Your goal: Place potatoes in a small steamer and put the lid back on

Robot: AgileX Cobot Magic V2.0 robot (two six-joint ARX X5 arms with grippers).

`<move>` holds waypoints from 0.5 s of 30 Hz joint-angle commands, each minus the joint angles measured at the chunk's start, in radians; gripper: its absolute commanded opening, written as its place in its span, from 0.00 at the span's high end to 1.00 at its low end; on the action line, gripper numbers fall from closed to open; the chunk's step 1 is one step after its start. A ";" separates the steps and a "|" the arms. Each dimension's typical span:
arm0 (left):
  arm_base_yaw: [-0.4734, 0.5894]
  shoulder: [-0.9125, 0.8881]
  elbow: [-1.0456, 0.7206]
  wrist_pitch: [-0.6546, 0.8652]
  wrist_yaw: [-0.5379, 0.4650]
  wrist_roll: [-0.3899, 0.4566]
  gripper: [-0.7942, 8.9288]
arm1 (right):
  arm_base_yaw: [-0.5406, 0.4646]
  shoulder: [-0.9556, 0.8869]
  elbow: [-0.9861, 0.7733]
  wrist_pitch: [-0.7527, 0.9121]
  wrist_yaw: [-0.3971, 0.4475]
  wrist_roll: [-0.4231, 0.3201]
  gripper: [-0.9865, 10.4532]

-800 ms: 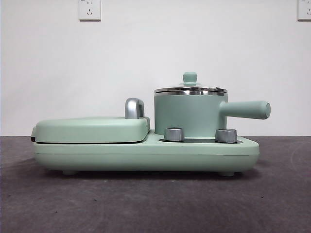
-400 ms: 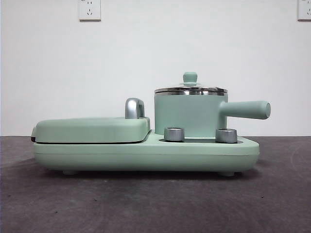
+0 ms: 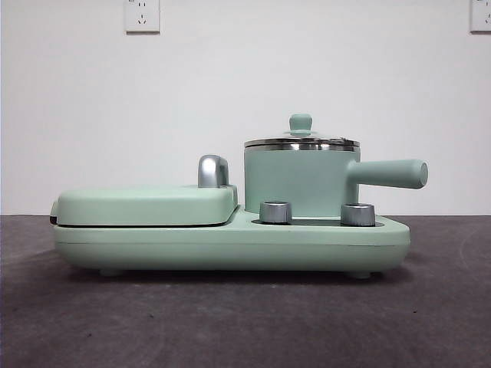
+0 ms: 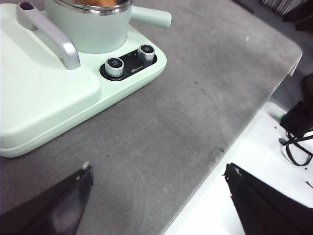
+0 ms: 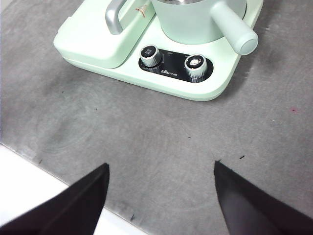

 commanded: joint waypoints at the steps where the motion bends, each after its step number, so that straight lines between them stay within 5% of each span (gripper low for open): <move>1: -0.008 -0.043 0.000 0.017 0.000 -0.020 0.47 | 0.006 0.003 0.006 0.010 -0.003 0.010 0.62; 6: -0.008 -0.068 0.000 0.024 -0.003 -0.019 0.49 | 0.006 0.003 0.006 0.010 -0.002 0.010 0.62; 7: -0.008 -0.068 0.000 0.023 -0.005 -0.018 0.59 | 0.006 0.003 0.006 0.010 -0.002 0.010 0.66; 9: -0.008 -0.068 0.000 0.019 -0.006 -0.008 0.94 | 0.006 0.003 0.006 0.010 -0.003 0.008 0.90; 10: -0.008 -0.068 0.000 0.022 -0.006 -0.008 0.89 | 0.006 0.003 0.006 0.010 0.000 0.006 0.90; 15: -0.009 -0.069 0.000 0.023 -0.006 -0.008 0.91 | 0.006 0.003 0.006 0.011 0.001 0.007 0.90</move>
